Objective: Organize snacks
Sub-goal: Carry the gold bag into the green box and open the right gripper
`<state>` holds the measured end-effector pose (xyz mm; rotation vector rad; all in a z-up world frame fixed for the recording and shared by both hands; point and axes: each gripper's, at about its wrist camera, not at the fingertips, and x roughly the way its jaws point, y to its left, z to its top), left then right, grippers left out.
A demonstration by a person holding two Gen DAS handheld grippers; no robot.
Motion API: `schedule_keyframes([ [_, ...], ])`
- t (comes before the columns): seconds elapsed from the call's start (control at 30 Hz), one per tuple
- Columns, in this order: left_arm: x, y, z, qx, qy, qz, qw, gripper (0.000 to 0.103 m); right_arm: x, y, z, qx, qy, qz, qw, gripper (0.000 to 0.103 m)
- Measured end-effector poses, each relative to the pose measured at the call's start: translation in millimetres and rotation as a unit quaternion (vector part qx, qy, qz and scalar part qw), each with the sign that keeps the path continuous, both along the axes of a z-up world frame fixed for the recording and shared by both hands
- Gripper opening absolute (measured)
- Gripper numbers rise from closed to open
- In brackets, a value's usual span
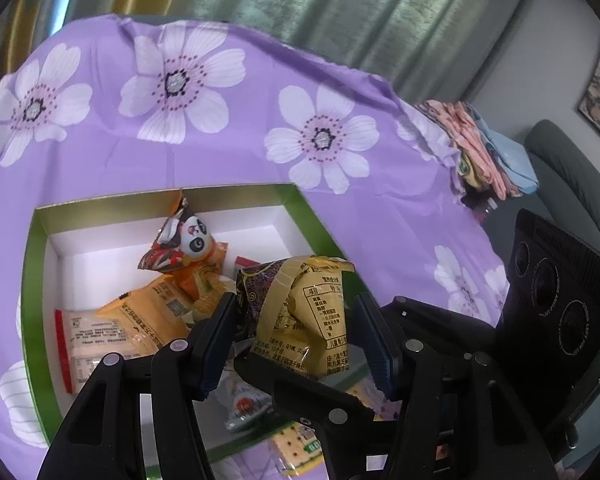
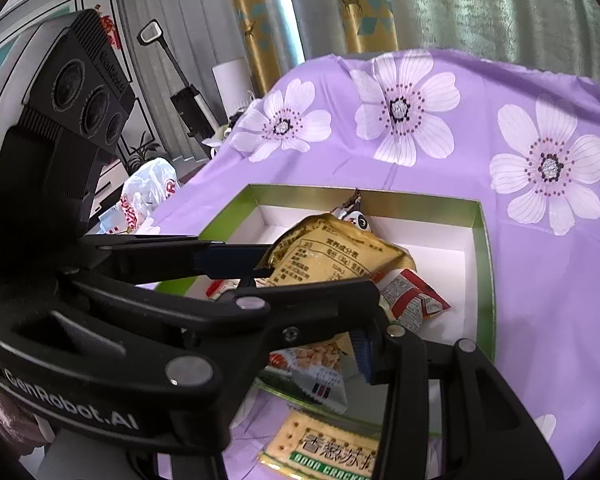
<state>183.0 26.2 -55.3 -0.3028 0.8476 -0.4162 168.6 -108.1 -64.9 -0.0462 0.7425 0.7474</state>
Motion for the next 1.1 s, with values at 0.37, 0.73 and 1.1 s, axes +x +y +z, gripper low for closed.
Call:
schedule_keyframes([
  [0.37, 13.5, 13.3, -25.7, -0.015, 0.034, 0.015, 0.9992, 0.059, 16.4, 14.3, -21.5, -0.022, 0.035, 0.005, 0.999, 0.045],
  [0.73, 17.5, 15.2, -31.4, -0.018, 0.043, 0.024, 0.9986, 0.059, 22.1, 17.3, -25.4, -0.026, 0.051, 0.004, 0.998, 0.047],
  [1.1, 15.6, 12.5, -30.1, 0.007, 0.04, 0.031, 0.9987, 0.059, 22.8, 17.9, -25.2, -0.029, 0.056, -0.002, 0.998, 0.049],
])
